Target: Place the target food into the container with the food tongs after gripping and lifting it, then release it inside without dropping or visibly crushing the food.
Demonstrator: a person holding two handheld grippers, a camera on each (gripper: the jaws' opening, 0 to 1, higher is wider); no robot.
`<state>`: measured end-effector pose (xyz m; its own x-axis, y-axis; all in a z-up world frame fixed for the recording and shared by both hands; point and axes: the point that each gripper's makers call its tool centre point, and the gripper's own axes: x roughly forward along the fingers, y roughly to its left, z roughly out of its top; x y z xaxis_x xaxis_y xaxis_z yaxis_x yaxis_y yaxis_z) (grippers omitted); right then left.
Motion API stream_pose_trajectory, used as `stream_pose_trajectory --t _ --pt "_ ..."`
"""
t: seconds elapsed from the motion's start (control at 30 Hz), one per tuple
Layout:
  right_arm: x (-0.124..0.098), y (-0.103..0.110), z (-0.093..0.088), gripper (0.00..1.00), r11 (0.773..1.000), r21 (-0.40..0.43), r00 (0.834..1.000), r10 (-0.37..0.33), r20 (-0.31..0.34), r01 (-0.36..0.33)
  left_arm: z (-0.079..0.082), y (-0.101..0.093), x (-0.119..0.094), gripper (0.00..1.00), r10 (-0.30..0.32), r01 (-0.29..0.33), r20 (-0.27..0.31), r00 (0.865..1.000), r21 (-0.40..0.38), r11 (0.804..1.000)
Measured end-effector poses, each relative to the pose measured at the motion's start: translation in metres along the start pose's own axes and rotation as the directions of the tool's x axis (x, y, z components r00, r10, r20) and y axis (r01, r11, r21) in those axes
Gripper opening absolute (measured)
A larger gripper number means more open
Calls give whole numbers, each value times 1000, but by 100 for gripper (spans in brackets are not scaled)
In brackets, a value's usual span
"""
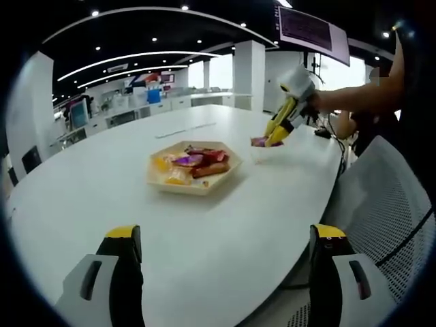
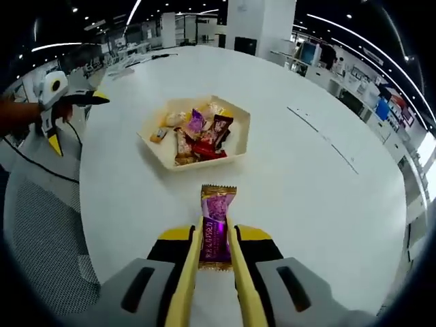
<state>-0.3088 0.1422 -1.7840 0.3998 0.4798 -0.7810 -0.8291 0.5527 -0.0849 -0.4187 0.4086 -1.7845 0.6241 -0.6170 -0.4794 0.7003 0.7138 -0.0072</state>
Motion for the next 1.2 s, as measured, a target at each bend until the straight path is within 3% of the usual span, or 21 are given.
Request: stream_pose_trajectory --t 0.3,0.63,0.73,0.9,1.2 --pt "-33 -27 34 22 994 -103 999 48 8 -47 1 -1 0 100 -4 4 4 1000 0 1000" --pt "-55 -52 67 22 984 -173 999 45 -10 -46 4 1 -1 100 9 -9 18 1000 8 1000" --pt "-63 -57 84 22 980 -195 999 38 2 -37 3 1 -1 100 6 -7 16 1000 3 1000" --pt "-63 -55 104 22 975 -217 999 46 23 -39 3 0 -1 100 4 -4 15 1000 5 1000" --pt "-45 -37 123 22 966 -248 996 80 31 -70 4 3 -2 100 20 -20 23 1000 2 1000"
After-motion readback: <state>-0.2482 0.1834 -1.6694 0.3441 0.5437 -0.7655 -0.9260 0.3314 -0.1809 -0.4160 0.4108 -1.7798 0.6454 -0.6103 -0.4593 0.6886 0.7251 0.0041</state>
